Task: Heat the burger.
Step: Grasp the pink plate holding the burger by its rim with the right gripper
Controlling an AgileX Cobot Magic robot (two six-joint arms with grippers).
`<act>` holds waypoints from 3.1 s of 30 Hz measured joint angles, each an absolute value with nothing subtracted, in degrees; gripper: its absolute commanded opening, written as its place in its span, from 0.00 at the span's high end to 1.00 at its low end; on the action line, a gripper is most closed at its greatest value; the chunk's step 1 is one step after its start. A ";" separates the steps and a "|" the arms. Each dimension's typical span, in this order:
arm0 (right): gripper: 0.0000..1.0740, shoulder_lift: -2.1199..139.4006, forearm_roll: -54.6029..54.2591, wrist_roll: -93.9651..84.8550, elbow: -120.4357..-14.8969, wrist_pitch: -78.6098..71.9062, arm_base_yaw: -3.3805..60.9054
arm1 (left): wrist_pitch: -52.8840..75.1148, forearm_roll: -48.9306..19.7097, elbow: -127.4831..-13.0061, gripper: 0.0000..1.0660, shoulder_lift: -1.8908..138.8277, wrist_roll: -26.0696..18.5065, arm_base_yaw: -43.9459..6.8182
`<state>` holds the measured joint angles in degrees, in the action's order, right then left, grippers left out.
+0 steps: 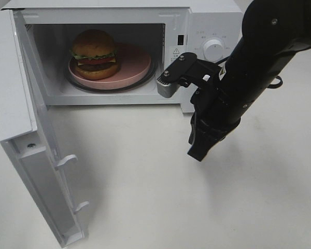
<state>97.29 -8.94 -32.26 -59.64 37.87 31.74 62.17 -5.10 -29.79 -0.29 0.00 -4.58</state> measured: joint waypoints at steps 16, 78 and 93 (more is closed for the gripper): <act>0.86 97.17 0.00 -78.55 -66.29 41.88 31.74 | 62.17 -5.10 -29.79 0.08 -0.29 0.00 -4.58; 0.14 119.46 9.63 -51.97 -89.32 25.61 38.85 | 62.17 -5.10 -29.79 0.08 -0.29 0.00 -4.58; 0.17 127.37 1.32 -56.78 -99.24 27.85 38.39 | 62.17 -5.10 -29.79 0.08 -0.29 0.00 -4.58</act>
<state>127.37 1.32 -56.78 -99.24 27.85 38.39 62.17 -5.10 -29.79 -0.29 0.00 -4.58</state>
